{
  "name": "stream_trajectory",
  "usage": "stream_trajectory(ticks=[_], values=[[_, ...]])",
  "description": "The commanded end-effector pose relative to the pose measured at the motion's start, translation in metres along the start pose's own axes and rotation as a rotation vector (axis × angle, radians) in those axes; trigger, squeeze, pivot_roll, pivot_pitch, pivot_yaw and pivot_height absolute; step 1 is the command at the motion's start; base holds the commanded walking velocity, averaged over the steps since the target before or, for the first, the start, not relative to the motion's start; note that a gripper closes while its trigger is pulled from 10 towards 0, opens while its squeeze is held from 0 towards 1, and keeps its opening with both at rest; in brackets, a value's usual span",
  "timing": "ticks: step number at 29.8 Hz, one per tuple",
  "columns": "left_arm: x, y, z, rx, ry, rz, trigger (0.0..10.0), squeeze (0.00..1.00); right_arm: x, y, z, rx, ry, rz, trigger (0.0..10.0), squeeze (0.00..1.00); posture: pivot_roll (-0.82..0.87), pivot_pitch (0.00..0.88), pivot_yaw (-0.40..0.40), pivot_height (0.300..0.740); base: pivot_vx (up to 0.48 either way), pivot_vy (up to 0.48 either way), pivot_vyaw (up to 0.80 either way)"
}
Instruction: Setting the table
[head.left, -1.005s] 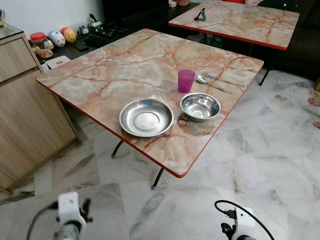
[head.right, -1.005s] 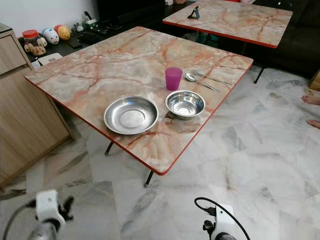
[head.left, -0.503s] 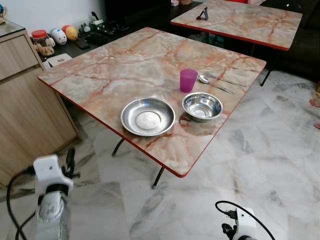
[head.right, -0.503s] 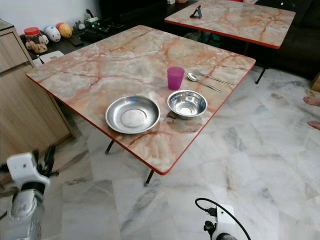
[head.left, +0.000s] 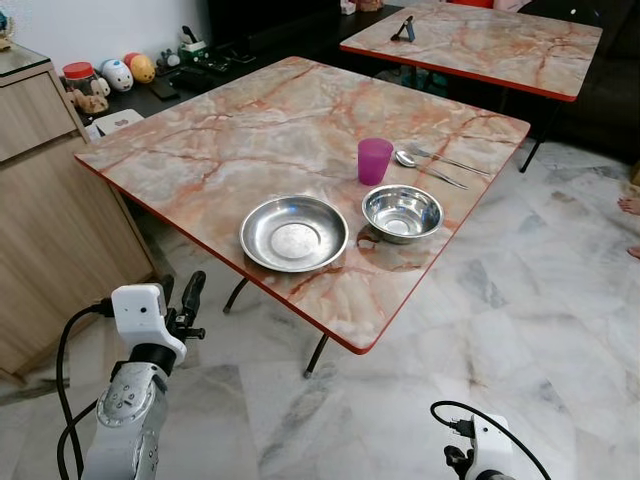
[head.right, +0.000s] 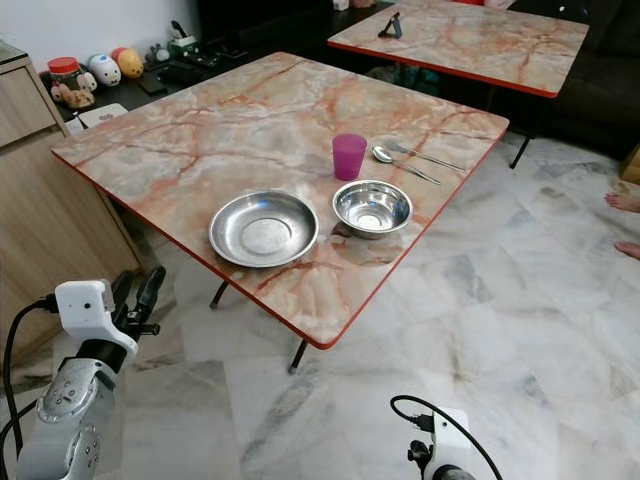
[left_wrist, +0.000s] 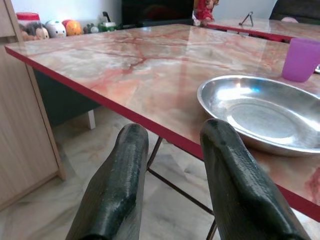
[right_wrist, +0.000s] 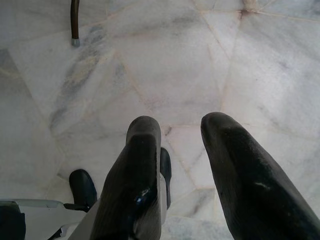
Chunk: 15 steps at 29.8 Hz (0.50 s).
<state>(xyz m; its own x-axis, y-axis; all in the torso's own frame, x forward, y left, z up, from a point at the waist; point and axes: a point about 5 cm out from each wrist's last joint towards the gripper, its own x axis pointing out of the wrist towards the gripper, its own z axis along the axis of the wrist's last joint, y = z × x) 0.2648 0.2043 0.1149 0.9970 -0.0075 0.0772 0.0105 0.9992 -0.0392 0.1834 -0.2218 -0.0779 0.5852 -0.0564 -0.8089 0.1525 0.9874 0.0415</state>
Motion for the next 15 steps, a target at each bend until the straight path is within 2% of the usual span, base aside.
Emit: stream_trajectory(ticks=[1, 15], values=[[-0.0013, -0.0018, 0.0019, -0.006, 0.005, -0.002, 10.0, 0.00, 0.0002, -0.0008, 0.0025, 0.004, -0.009, -0.006, 10.0, 0.00, -0.03, 0.000, 0.009, 0.707, 0.000, 0.000, 0.00], [0.0016, -0.0033, 0.0077, -0.027, 0.006, -0.001, 10.0, 0.00, 0.0004, -0.0009, 0.0037, -0.005, -0.008, -0.005, 10.0, 0.00, -0.02, 0.000, 0.008, 0.707, 0.000, 0.000, 0.00]])
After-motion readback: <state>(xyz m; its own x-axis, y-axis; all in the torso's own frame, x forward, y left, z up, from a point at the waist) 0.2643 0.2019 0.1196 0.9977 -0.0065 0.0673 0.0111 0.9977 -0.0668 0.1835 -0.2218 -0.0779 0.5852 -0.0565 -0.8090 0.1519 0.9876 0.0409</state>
